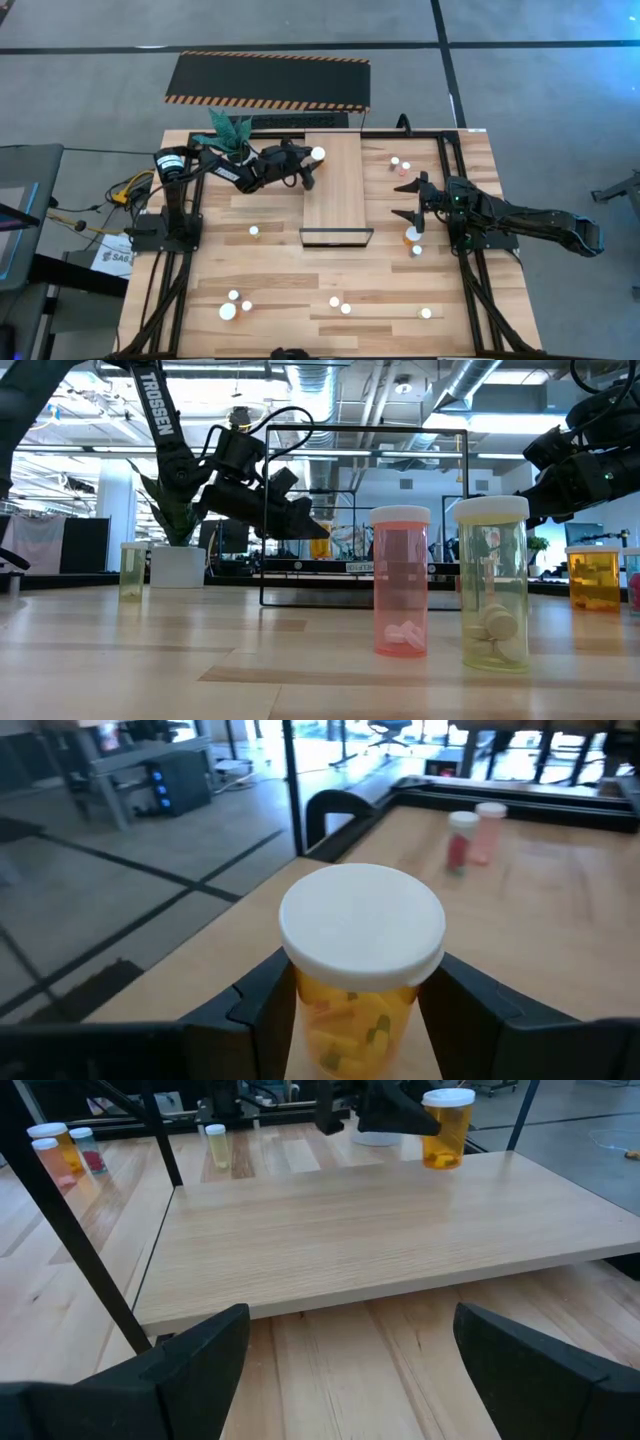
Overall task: Pick and place medicine bottles onto shelf by color
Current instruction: Put the top left large orange pill bottle on the shelf
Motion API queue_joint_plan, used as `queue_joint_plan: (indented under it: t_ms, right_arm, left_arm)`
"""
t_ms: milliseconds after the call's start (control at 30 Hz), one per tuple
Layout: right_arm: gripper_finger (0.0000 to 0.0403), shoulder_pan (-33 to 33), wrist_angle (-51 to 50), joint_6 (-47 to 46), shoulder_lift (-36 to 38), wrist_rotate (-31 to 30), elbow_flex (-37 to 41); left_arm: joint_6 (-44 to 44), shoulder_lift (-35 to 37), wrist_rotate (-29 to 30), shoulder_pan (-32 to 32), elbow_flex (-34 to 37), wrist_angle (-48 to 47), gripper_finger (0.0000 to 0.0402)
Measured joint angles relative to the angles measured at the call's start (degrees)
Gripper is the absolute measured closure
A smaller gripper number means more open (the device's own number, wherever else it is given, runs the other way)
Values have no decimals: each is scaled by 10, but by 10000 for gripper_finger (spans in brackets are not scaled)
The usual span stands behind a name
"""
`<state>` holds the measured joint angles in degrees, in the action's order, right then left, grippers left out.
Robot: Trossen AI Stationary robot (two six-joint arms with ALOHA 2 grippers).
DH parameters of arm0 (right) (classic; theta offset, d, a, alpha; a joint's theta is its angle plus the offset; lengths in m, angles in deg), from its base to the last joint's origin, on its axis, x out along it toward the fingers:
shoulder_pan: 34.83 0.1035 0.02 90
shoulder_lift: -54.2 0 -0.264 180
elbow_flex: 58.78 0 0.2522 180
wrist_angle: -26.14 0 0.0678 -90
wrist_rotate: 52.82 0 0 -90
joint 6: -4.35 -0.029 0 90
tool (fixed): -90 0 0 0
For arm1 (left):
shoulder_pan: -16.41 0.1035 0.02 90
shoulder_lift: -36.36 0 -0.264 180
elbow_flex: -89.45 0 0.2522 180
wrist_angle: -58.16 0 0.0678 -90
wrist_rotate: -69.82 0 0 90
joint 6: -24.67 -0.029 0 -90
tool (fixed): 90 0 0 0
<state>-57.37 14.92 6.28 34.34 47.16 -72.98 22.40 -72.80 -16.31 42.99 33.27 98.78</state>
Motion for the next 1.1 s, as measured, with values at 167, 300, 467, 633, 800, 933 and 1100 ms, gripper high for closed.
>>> queue_joint_plan:
  t_ms: [167, 300, 467, 633, 800, 933, 1100]
  right_arm:
    - [29, 0, 0, 0, 0, 0, 0]
    - [29, 0, 0, 0, 0, 0, 0]
    - [29, 0, 0, 0, 0, 0, 0]
    - [29, 0, 0, 0, 0, 0, 0]
    - [29, 0, 0, 0, 0, 0, 0]
    - [29, 0, 0, 0, 0, 0, 0]
    - [29, 0, 0, 0, 0, 0, 0]
  left_arm:
    - [2, 0, 6, 14, -4, -7, 237]
    - [2, 0, -12, 31, -20, -44, 237]
    - [2, 0, -50, 46, -50, -104, 237]
    - [-8, 0, -80, 61, -74, -152, 236]
    - [-8, 0, -91, 74, -77, -159, 236]
    - [-2, 0, -99, 80, -77, -159, 236]
    - [-2, -3, -101, 80, -77, -156, 236]
